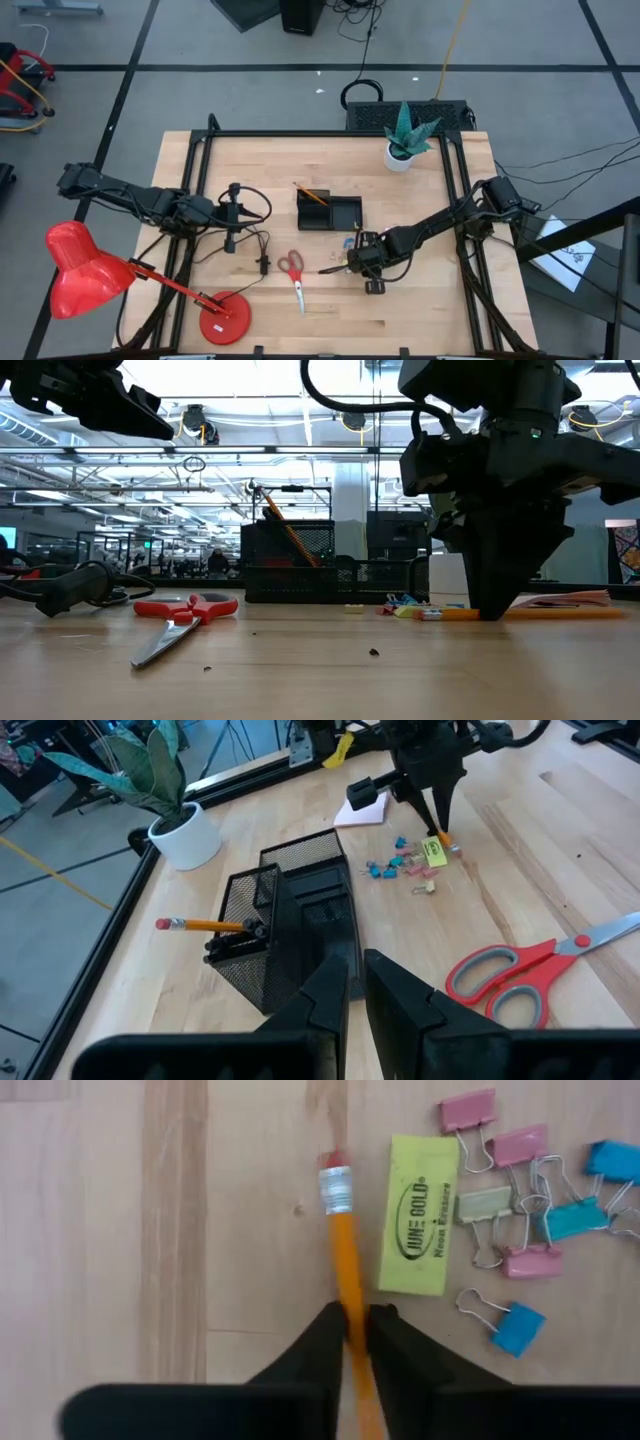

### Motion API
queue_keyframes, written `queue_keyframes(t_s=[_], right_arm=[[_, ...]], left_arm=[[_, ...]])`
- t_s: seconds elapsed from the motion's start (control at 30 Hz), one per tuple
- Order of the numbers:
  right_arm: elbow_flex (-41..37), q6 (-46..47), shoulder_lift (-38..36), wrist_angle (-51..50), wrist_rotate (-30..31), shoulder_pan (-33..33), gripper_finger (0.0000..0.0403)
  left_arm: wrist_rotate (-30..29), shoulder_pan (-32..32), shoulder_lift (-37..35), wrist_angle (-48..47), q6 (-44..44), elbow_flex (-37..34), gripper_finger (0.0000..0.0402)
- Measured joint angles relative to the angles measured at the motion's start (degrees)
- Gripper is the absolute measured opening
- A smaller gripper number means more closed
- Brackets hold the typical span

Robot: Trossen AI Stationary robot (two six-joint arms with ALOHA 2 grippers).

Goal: Pick and place office supplies into organizer
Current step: Put the orange pencil into the black desk organizer

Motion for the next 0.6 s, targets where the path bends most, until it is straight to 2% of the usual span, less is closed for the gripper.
queue_keyframes(t_s=[0.1, 0.3, 0.6], right_arm=[[0.0, 0.7, 0.0, 0.6, -0.4, -0.2, 0.0011], [0.8, 1.2, -0.3, 1.2, -2.1, -0.3, 0.0023], [8.9, -1.6, -3.8, -0.3, -2.9, 0.8, 0.0013]], left_arm=[[0.0, 0.0, 0.0, 0.0, 0.0, 0.0, 0.0044], [0.0, 0.0, 0.0, 0.0, -0.1, 0.0, 0.0044], [0.0, 0.0, 0.0, 0.0, -0.2, 0.0, 0.0044]])
